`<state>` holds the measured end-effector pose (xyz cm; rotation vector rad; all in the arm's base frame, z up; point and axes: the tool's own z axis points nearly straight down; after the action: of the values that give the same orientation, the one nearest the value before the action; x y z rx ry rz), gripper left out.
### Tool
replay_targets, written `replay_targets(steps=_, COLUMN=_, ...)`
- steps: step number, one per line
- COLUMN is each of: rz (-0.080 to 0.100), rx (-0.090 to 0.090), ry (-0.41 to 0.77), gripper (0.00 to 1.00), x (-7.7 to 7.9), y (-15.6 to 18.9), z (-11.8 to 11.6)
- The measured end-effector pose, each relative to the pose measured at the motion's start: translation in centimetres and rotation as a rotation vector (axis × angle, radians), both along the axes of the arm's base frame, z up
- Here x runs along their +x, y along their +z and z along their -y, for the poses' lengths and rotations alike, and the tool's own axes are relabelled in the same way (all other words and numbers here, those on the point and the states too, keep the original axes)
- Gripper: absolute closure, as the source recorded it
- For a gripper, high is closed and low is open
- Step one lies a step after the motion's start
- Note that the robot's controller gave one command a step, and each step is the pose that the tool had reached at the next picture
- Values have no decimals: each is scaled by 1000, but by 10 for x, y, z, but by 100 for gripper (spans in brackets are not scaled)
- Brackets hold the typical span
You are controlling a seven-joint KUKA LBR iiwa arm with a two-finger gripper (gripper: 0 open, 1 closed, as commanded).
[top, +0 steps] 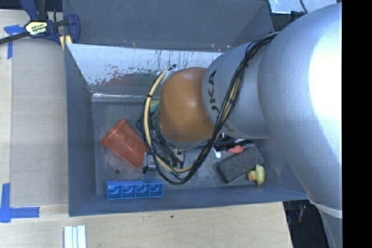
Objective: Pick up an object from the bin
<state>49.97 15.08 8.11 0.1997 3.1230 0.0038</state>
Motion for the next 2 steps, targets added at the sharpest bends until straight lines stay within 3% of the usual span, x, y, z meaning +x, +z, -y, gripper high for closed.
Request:
replay_targets(steps=1, rz=17, rx=4, ry=-2, gripper=0, x=4, y=1, z=-1)
replay_targets(steps=2, rz=7, rx=3, ry=0, gripper=0, x=1, y=-3, z=-1)
